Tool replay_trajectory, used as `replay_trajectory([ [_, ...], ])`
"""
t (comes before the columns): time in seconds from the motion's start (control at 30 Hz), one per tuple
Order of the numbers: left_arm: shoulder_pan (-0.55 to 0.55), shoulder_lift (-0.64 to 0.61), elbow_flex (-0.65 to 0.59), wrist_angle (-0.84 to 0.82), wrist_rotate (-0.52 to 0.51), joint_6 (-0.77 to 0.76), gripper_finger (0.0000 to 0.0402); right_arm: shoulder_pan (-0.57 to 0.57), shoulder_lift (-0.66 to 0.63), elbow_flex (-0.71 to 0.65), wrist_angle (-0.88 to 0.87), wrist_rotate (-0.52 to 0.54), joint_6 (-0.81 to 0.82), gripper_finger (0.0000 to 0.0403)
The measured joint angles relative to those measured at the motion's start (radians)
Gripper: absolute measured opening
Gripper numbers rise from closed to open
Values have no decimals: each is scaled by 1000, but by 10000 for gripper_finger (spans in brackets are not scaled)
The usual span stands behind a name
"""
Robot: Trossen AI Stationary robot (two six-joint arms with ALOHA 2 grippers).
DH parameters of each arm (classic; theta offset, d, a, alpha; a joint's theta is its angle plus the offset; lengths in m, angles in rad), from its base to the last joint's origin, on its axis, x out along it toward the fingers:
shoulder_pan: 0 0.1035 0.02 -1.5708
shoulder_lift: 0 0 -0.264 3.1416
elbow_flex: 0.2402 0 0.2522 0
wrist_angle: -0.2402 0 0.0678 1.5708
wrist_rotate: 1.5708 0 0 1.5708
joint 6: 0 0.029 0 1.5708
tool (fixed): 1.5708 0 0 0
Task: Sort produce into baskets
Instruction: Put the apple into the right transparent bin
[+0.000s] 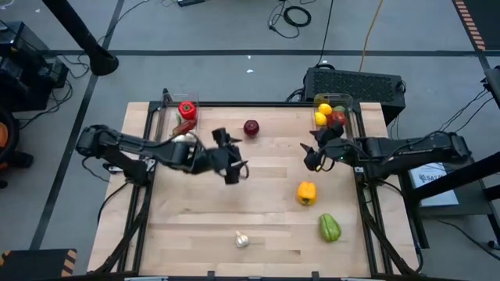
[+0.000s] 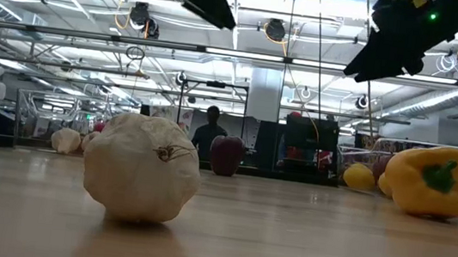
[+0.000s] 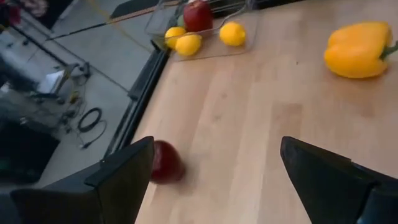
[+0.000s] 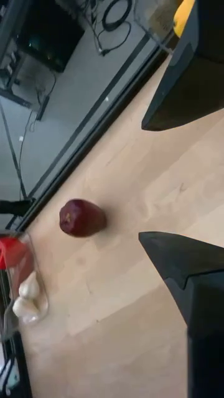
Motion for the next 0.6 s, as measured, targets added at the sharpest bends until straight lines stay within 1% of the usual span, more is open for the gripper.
replay_trajectory([
  [0.13,111,1,-10,74,165,64,351,31,0,0,-4,0,2,270],
  [0.2,165,16,-12,122,203,81,351,47,0,0,-3,0,4,270],
  [0.27,210,22,-15,141,205,83,351,64,0,0,-4,0,6,270],
  [0.33,251,45,-13,213,203,83,351,78,0,0,-3,0,9,270],
  [0.4,288,64,-13,236,204,78,351,92,0,0,-3,0,12,270],
  [0.5,331,115,-13,295,203,27,351,105,0,0,-12,0,24,270],
  [0.6,355,169,-14,328,163,-24,351,113,-1,0,-23,0,33,270],
])
